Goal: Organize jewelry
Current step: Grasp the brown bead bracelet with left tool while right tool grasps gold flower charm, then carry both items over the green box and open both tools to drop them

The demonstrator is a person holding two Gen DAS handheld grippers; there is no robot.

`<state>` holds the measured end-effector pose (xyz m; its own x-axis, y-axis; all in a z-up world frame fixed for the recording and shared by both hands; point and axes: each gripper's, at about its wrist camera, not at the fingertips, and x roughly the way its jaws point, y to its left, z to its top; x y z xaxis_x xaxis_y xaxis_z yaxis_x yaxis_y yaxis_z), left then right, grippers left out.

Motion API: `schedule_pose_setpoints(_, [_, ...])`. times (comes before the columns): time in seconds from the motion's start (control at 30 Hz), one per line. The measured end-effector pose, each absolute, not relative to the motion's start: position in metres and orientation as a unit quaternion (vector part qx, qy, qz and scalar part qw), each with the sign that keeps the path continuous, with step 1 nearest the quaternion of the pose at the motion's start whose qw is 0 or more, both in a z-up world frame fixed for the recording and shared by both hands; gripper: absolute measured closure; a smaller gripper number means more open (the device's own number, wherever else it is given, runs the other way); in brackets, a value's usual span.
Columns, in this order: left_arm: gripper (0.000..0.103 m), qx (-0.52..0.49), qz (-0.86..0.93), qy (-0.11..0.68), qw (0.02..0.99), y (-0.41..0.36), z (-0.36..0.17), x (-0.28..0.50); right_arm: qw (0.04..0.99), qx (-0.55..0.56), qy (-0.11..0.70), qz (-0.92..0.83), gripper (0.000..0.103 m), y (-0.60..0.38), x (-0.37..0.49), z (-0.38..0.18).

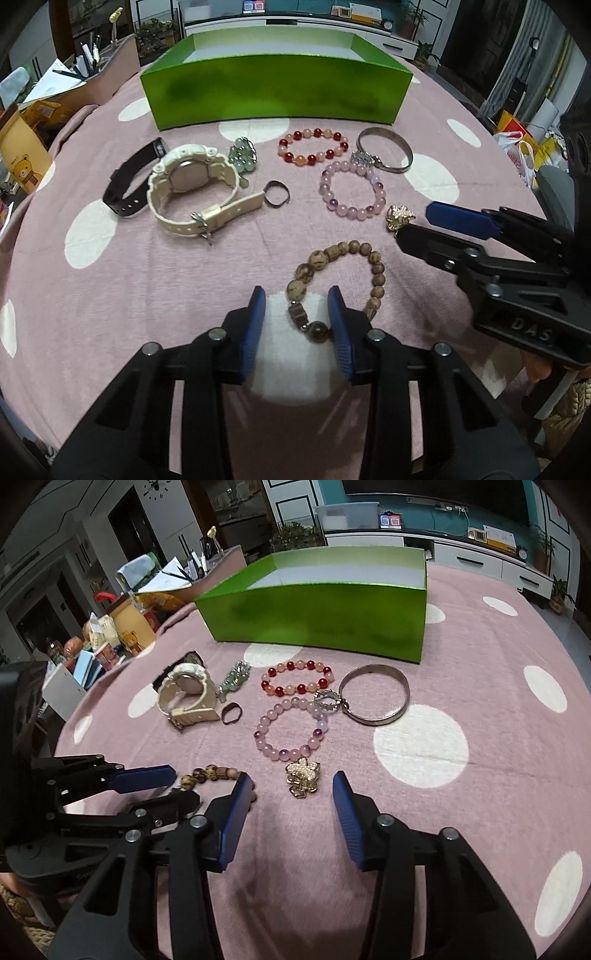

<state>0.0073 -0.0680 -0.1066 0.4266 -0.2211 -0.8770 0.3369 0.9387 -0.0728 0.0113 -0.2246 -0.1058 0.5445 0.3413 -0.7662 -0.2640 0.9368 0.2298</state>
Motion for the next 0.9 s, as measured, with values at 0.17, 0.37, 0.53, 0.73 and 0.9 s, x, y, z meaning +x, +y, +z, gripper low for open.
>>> schedule_pose_setpoints(0.17, [0.072,0.078,-0.167,0.498,0.847,-0.073,-0.108,0.007,0.880,0.027,0.445,0.167,0.065,-0.220,0.017,-0.112])
schedule_pose_setpoints(0.37, [0.092,0.097,-0.174,0.484,0.852,-0.079,-0.108,0.003,0.886,0.005,0.436,0.156,0.082,-0.215,0.019,-0.116])
schedule_pose_setpoints(0.53, [0.092,0.092,-0.175,0.482,0.854,-0.078,-0.107,0.003,0.886,0.014,0.437,0.152,0.083,-0.221,0.019,-0.114])
schedule_pose_setpoints(0.73, [0.092,0.058,-0.189,0.470,0.860,-0.072,-0.090,0.004,0.895,0.025,0.419,0.151,0.083,-0.228,0.015,-0.095])
schedule_pose_setpoints(0.9, [0.092,0.037,-0.203,0.449,0.869,-0.070,-0.062,0.009,0.903,0.025,0.401,0.155,0.083,-0.231,0.013,-0.075])
